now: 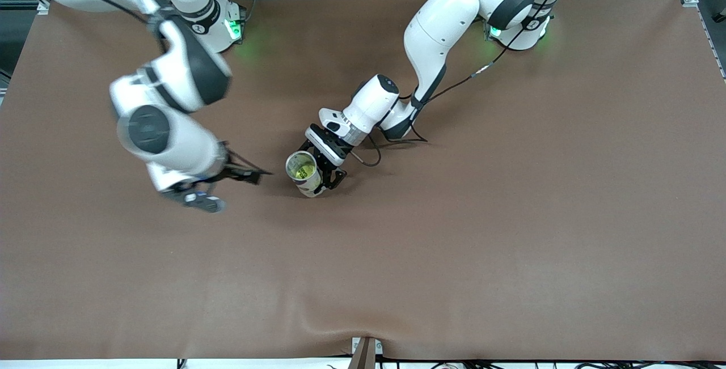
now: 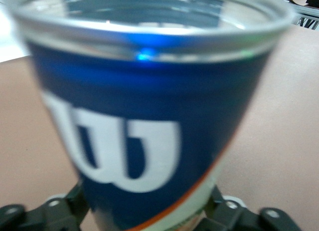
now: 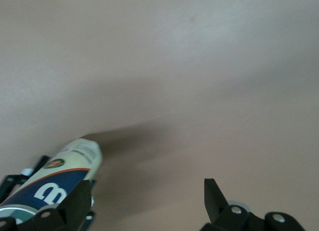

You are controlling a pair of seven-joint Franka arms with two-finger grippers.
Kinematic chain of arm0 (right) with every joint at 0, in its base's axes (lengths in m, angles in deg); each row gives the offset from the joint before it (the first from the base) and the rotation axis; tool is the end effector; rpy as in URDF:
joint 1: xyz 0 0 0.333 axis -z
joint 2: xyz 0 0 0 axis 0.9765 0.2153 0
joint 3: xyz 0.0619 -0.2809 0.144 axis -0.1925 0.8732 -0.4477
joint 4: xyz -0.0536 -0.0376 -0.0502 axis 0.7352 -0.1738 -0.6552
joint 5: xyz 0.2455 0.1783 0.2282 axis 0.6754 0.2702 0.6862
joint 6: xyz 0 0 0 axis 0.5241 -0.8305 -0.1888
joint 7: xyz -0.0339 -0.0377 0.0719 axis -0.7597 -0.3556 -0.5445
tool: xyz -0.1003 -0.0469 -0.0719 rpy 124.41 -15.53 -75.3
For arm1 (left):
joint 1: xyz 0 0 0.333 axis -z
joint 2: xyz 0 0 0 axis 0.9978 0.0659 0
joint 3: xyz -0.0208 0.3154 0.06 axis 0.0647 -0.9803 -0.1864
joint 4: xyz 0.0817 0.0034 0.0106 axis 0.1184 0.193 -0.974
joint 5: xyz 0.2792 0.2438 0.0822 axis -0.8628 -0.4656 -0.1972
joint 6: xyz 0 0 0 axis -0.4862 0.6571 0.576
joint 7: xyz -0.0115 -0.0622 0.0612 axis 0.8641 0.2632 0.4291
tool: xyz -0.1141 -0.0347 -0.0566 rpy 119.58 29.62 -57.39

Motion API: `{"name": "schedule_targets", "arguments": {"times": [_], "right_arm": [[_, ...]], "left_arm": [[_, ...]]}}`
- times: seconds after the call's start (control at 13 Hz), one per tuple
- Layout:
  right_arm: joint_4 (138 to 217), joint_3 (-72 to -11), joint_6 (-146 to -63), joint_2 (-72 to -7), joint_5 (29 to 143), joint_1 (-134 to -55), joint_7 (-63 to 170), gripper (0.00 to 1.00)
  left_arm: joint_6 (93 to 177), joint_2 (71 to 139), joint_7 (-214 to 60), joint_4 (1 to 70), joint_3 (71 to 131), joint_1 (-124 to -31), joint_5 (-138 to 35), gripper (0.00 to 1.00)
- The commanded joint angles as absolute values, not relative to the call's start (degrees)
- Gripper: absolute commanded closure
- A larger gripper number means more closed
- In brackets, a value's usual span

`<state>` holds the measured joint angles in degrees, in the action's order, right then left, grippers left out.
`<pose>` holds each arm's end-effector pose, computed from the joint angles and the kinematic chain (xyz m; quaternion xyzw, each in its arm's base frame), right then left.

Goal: Insert tennis ball vertically with right arm
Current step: 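Withdraw the right gripper while the left gripper sets the can down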

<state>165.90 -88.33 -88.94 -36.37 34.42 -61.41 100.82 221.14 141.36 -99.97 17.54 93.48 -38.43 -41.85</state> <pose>0.6125 0.1854 0.4110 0.9877 -0.1365 -0.0745 0.0157 0.4712 -0.6000 0.1669 0.8134 -0.3169 0.4265 0.2367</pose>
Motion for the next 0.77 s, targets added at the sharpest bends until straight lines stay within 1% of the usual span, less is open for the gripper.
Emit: {"name": "schedule_targets", "arguments": {"times": [0.0,0.15,0.23,0.39,0.54,0.62,0.69], "right_arm": [[158.4,-89.48,-79.03,-37.65,35.84,-56.84,89.37,0.0],[153.99,-89.48,-74.44,-37.74,35.58,-52.63,80.66,0.0],[152.06,-89.22,-73.82,-37.83,35.32,-50.69,75.83,0.0],[148.8,-89.22,-69.88,-39.49,33.49,-48.13,69.92,0.0],[144.59,-89.22,-64.26,-40.99,32.77,-48.12,68.31,0.0],[143.0,-89.3,-62.23,-41.6,32.77,-48.47,68.31,0.0],[142.81,-89.39,-61.77,-41.96,32.94,-48.65,68.4,0.0]], "left_arm": [[221.26,140.25,-99.81,18.29,93.12,-38.15,-40.41,0.0],[221.09,139.64,-99.98,18.46,93.11,-38.41,-40.33,0.0],[220.91,139.64,-99.98,18.64,93.11,-38.41,-40.24,0.0],[220.65,139.55,-99.98,19.25,93.11,-38.58,-40.24,0.0],[220.65,138.59,-99.98,21.26,93.11,-38.76,-40.24,0.0],[220.65,137.1,-100.07,23.45,93.11,-38.94,-40.24,0.0],[220.56,135.61,-100.16,25.73,93.11,-39.37,-40.24,0.0]]}}
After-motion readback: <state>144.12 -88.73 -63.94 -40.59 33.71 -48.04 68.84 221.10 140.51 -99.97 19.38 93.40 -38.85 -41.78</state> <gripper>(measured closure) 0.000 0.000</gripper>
